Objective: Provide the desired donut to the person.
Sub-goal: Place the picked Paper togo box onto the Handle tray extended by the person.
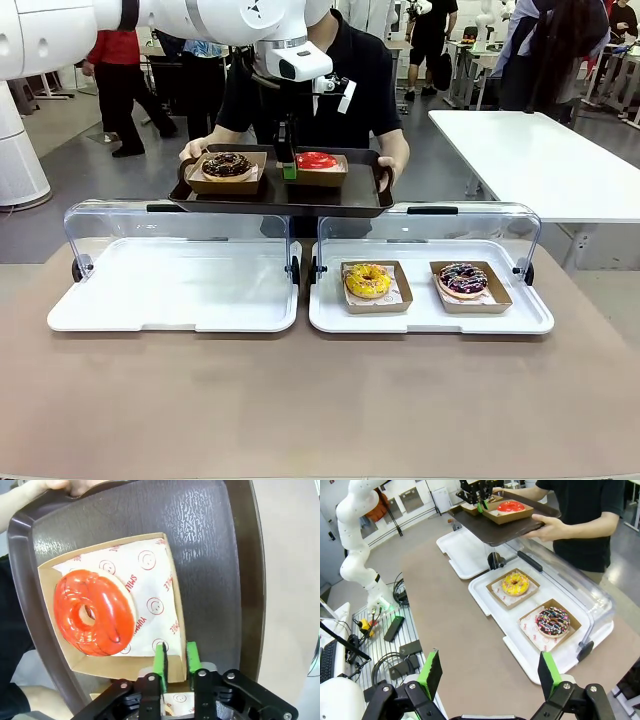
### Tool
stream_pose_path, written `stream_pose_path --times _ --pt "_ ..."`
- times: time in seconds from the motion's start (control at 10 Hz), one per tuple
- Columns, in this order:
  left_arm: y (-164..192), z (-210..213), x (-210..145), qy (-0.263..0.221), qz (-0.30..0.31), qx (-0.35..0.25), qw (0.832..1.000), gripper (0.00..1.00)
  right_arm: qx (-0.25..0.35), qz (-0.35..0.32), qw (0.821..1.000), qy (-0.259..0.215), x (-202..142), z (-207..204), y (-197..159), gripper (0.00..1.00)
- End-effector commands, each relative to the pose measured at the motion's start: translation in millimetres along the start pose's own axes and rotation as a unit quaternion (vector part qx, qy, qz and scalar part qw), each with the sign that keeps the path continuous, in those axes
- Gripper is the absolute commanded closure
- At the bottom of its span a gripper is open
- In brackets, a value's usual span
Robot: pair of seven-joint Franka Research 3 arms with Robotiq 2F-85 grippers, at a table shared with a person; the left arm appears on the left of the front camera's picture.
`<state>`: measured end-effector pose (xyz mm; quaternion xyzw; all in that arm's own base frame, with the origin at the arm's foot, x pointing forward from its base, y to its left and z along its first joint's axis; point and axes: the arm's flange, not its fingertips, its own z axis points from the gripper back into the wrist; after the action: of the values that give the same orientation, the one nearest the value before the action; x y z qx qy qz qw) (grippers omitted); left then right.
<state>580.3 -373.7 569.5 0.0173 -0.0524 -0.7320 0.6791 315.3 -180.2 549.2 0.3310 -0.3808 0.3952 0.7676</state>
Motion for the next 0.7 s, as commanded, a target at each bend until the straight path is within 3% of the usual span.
stream_pose_path --times 0.0,0.2,0.3,0.4,0.6 --pt "3.7 3.6 -1.5 -0.011 -0.011 -0.005 1.000 0.00 0.004 0.004 1.000 -0.012 0.1 -0.5 -1.6 0.00" --pt "1.1 3.7 -1.3 -0.012 -0.009 -0.004 1.000 0.00 0.004 0.004 1.000 -0.012 0.1 -0.5 -1.6 0.00" --pt "-1.5 3.5 -2.2 -0.012 -0.008 -0.003 1.000 0.11 0.004 0.004 1.000 -0.012 0.1 -0.5 -1.6 0.00" --pt "1.3 4.0 -2.2 -0.012 -0.010 -0.006 1.000 0.02 0.004 0.004 1.000 -0.012 0.1 -0.5 -1.6 0.00" --pt "2.5 5.4 -2.0 -0.012 -0.012 -0.009 1.000 0.00 0.004 0.004 1.000 -0.012 0.1 -0.5 -1.6 0.00"
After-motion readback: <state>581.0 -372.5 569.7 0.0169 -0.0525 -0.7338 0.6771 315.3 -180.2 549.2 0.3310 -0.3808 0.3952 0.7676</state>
